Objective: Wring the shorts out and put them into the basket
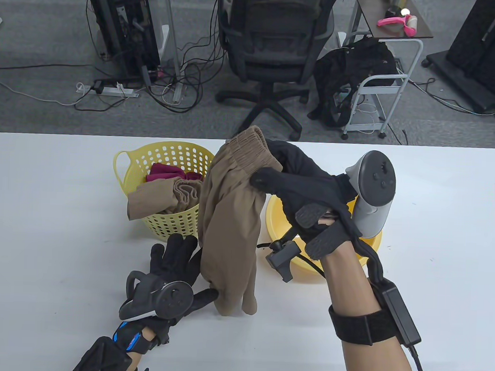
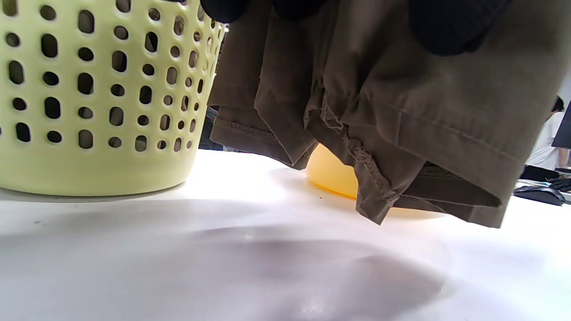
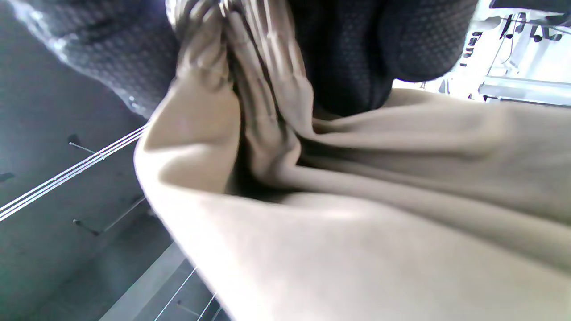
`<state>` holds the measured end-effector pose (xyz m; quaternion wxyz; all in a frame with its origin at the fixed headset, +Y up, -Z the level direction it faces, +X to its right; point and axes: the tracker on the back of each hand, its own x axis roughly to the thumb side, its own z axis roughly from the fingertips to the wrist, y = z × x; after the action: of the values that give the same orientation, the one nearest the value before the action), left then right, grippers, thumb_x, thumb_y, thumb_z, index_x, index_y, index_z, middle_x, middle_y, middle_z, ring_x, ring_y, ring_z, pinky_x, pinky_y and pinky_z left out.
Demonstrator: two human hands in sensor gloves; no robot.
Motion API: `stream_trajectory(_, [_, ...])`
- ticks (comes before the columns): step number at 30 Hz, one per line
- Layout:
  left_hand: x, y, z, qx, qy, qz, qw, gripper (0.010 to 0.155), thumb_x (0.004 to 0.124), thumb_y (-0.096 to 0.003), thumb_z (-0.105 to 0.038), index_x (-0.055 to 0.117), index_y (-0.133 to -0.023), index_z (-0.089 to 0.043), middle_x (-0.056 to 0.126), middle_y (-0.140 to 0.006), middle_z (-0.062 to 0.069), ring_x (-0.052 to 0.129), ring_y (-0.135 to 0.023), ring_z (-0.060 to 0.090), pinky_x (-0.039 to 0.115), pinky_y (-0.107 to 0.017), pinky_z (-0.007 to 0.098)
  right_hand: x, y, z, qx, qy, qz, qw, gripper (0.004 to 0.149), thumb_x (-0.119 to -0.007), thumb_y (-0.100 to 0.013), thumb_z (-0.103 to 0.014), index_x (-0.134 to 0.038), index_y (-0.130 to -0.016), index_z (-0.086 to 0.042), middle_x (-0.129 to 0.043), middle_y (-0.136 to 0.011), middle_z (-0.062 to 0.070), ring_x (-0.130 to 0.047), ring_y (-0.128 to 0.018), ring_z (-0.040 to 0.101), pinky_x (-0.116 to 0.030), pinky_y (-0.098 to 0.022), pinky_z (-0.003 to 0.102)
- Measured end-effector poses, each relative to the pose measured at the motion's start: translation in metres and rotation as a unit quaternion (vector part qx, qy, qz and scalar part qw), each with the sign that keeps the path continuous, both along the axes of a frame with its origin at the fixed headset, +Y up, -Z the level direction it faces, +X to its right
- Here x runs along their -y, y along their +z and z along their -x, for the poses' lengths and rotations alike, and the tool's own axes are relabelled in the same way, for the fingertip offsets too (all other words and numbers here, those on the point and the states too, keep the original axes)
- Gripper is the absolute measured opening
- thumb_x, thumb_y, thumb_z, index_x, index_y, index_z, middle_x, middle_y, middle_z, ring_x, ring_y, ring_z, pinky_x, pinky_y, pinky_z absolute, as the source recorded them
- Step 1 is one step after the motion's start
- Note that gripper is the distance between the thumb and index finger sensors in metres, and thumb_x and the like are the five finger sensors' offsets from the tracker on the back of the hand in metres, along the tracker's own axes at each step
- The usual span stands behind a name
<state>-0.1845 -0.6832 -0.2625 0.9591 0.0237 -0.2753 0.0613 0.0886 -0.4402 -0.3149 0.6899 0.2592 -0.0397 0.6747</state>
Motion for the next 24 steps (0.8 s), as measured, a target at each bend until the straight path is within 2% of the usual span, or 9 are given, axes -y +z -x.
stream_trajectory(6, [0.000, 0.000, -0.002, 0.008, 0.028, 0.013, 0.999, 0.097, 0.073, -0.0501, -0.065, 0.031, -0.116, -0.008, 0.033, -0.121, 0.039, 0.033, -0.108, 0.070, 0.030, -0.063, 0.083, 0.001, -0.002, -0.008, 0.006, -0.003, 0.002, 1.000, 0.065, -0.085, -0.054, -0.051, -0.065, -0.097, -0.006, -0.083, -0.086, 0.013, -0.088, -0.074, 0.039, -0.076, -0.058, 0.052])
stream_trajectory(11, [0.001, 0.000, -0.004, 0.008, 0.050, 0.012, 0.999, 0.116, 0.076, -0.0465, -0.067, 0.010, -0.113, 0.002, 0.019, -0.118, 0.045, 0.027, -0.106, 0.074, 0.030, -0.063, 0.083, 0.002, -0.003, -0.014, 0.006, -0.004, 0.004, 1.000, 0.065, -0.086, -0.054, -0.051, -0.066, -0.097, -0.006, -0.083, -0.085, 0.014, -0.089, -0.074, 0.039, -0.077, -0.058, 0.052])
stream_trajectory(16, [0.004, -0.003, -0.008, 0.006, 0.084, 0.017, 0.996, 0.128, 0.079, -0.0445, -0.067, -0.006, -0.106, 0.007, 0.006, -0.113, 0.047, 0.021, -0.103, 0.076, 0.030, -0.064, 0.083, 0.004, -0.002, -0.016, -0.005, -0.006, 0.011, 1.000, 0.065, -0.086, -0.053, -0.052, -0.067, -0.096, -0.006, -0.085, -0.084, 0.013, -0.090, -0.072, 0.039, -0.078, -0.057, 0.052])
stream_trajectory(19, [0.007, -0.007, -0.010, 0.015, 0.112, 0.034, 0.993, 0.134, 0.083, -0.0421, -0.066, -0.010, -0.102, 0.009, 0.003, -0.112, 0.048, 0.017, -0.103, 0.076, 0.030, -0.065, 0.083, 0.005, 0.001, -0.014, -0.019, -0.007, 0.015, 1.000, 0.065, -0.086, -0.053, -0.052, -0.068, -0.095, -0.006, -0.086, -0.083, 0.013, -0.090, -0.071, 0.039, -0.078, -0.056, 0.052])
stream_trajectory(24, [0.012, -0.010, -0.013, 0.050, 0.184, 0.098, 0.977, 0.139, 0.089, -0.0381, -0.065, -0.008, -0.103, 0.010, 0.009, -0.113, 0.048, 0.022, -0.104, 0.076, 0.031, -0.064, 0.083, 0.006, 0.004, -0.005, -0.045, -0.017, 0.017, 0.999, 0.065, -0.086, -0.053, -0.052, -0.068, -0.095, -0.006, -0.086, -0.082, 0.014, -0.090, -0.071, 0.039, -0.078, -0.056, 0.052])
